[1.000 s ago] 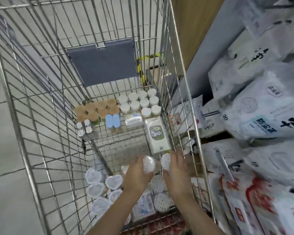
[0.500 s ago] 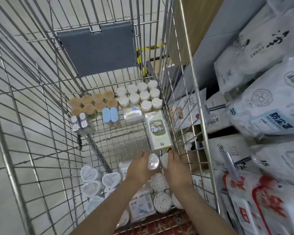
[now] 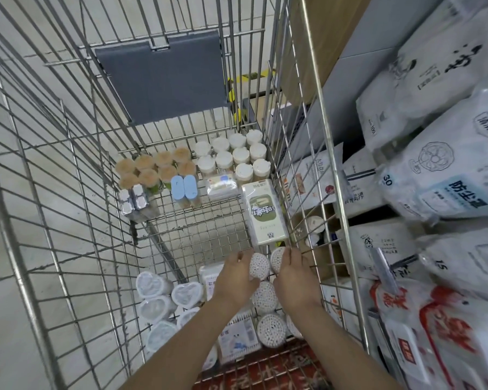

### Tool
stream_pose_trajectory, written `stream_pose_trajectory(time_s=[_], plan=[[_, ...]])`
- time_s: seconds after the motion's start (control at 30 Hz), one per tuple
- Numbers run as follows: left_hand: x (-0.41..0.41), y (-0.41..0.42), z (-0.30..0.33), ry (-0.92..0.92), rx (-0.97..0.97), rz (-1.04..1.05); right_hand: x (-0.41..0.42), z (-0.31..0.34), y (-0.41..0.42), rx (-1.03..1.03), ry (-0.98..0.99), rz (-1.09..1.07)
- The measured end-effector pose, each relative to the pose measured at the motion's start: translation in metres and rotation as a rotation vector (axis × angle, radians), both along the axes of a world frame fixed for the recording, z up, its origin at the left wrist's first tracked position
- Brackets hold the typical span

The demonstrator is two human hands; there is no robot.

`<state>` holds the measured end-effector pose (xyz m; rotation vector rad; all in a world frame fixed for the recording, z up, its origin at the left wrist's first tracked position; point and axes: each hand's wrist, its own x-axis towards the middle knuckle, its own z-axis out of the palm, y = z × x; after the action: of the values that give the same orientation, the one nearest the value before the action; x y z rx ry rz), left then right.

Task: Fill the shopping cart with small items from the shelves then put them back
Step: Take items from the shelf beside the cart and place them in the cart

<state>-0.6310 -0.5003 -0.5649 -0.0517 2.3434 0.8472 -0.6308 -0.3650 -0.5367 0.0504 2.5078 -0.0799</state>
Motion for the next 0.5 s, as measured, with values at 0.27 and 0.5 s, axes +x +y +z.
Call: stream_pose_trajectory(time_s=[0.27,0.5], plan=[[-0.002,-0.019,0.035,0.013,0.049,0.101,0.013,0.031,0.001,-0.078,-0.064,0.003],[0.017,-0.065,0.113,0.018,0.023,-0.073,0.050,0.097,-0.004,-0.280,0.013,-0.131]])
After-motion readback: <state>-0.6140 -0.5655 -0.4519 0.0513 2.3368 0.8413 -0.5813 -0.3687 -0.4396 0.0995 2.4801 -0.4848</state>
